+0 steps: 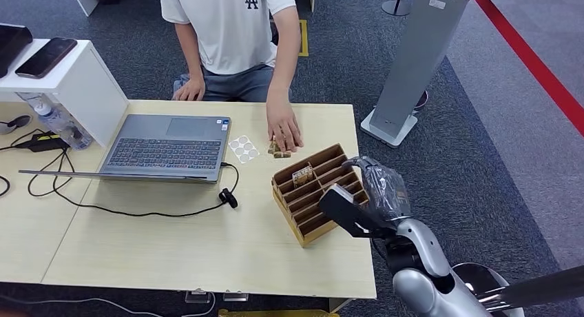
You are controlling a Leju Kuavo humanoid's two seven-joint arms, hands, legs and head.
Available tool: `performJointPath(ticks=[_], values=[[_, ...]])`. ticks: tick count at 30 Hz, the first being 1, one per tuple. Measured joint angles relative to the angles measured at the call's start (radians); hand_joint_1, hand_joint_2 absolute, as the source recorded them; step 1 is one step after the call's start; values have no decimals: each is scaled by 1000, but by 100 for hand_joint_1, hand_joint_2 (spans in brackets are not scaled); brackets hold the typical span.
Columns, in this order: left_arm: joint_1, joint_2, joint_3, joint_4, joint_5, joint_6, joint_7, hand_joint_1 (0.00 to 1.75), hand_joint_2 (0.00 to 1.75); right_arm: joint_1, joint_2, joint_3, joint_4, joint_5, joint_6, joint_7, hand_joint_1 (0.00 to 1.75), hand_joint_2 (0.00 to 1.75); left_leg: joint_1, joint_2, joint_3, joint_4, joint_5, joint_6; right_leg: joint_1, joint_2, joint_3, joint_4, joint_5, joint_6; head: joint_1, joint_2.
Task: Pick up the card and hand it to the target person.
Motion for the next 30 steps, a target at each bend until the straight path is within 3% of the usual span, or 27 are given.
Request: performJointPath(ticks=[2,5,13,16,21,30], values=[[0,1,-3,0,0,-1,0,0,0,-35,0,38,2,49,32,17,135,175,0,0,0,0,0,0,0,0,0,0,0,0,0,0],[-2,3,-4,0,0,-3,0,0,0,-90,0,102,14,115,75,38,141,175,0,0,0,0,0,0,0,0,0,0,0,0,0,0],[-4,10,-5,0,2,-3,0,0,0,-193,1,246,75,219,131,63,137,175,0,0,-1,0,0,0,0,0,0,0,0,0,0,0],[-4,12,-5,0,5,-3,0,0,0,-216,2,284,100,224,137,63,130,175,0,0,-1,0,0,0,0,0,0,0,0,0,1,0],[-4,13,-5,0,11,-3,0,0,0,-242,9,334,141,226,139,60,98,175,0,0,-1,0,0,0,0,0,0,0,0,0,0,0],[-4,13,-5,0,14,1,-1,0,0,-271,29,382,216,235,123,51,72,175,0,0,-1,0,0,0,0,0,0,0,0,0,1,0]])
